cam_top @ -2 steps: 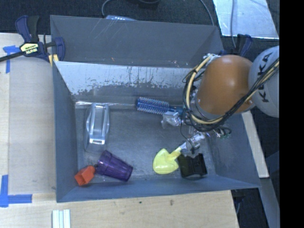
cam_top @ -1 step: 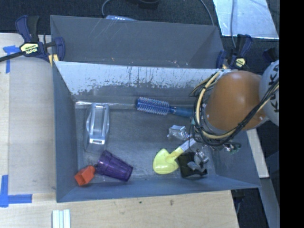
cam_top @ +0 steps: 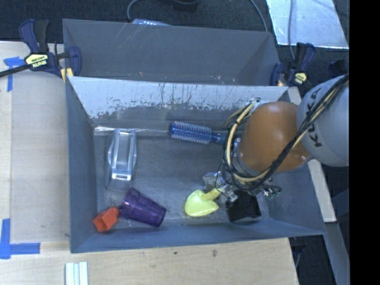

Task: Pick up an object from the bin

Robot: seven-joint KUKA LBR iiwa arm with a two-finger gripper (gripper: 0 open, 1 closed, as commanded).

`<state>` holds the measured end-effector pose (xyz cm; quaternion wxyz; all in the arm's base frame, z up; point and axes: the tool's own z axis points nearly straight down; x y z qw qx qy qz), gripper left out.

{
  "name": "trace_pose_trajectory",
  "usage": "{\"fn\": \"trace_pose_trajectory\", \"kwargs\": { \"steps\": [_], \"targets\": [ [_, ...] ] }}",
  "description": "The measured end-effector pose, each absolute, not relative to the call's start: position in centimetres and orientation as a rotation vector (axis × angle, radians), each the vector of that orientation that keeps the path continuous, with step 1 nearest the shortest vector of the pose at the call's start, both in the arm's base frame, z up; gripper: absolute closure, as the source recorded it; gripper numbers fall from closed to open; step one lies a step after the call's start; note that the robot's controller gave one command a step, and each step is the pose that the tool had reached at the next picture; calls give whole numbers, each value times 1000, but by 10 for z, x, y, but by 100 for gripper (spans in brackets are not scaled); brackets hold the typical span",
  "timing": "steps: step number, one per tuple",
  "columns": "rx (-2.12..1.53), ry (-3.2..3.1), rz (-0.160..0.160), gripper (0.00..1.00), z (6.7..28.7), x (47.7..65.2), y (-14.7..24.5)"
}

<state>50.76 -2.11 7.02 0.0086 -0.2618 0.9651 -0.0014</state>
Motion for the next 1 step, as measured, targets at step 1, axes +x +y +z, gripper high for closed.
{"fn": "trace_pose_trajectory", "kwargs": {
  "steps": [1],
  "targets": [
    [-818,3015,-4,100,70,508,-21]
  ]
}}
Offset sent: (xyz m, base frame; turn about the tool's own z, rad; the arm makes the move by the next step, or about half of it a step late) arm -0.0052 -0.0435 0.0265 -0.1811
